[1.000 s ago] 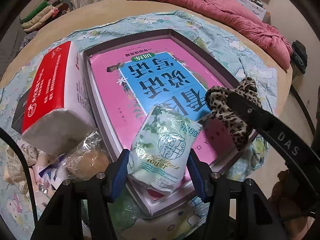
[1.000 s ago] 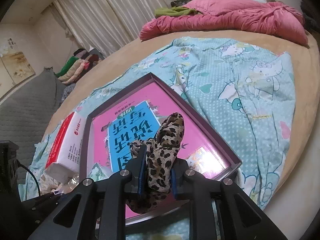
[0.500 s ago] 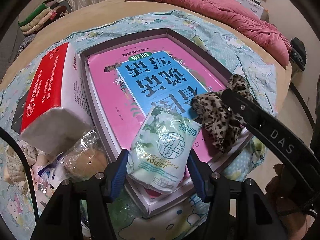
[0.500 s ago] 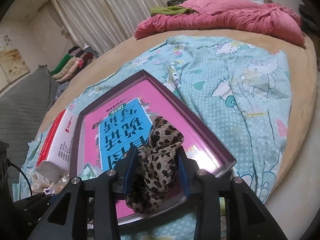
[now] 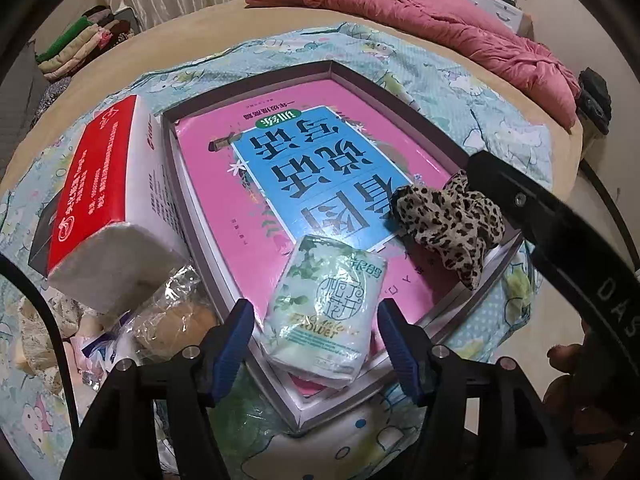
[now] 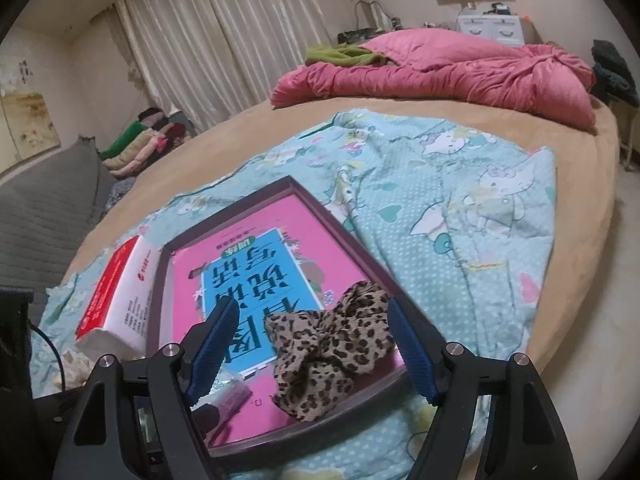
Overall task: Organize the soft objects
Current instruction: 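Open right tool to drop the scrunchie on the tray while left tool releases the tissue pack there, then move both open tools back over the remaining pile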
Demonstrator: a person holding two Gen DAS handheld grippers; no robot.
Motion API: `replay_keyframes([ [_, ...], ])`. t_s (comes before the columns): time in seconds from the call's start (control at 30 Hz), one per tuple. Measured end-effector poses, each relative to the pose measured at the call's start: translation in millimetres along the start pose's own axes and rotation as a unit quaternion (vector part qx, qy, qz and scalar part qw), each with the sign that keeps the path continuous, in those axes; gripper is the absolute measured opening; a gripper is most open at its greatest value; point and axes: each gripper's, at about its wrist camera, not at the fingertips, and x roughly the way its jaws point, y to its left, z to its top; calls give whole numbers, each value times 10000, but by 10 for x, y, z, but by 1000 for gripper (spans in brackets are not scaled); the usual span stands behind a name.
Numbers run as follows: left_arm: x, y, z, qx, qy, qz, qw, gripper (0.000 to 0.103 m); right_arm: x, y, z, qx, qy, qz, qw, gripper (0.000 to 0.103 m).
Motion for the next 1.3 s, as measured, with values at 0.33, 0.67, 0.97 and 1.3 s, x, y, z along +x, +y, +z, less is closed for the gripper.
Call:
replay_keyframes([
  [0.33,-320,106,33,-250,-537,-66,9982,83,-163,-57,91,138,-298,-56,9994,80],
  [0.67,-649,260,17,-373,-889,-108,9953,86,-208,-6,114,149,-273,-53,9995,80],
  [0.97,-879,475,-70,-552,-1045,-70,9930,86,-262,35,141,155,-304,-8,9994,80],
  [1.3,-1188,1022,-283,-998,-1219,199,9873,86,-483,394,213,-157,-431,322,9984,80],
])
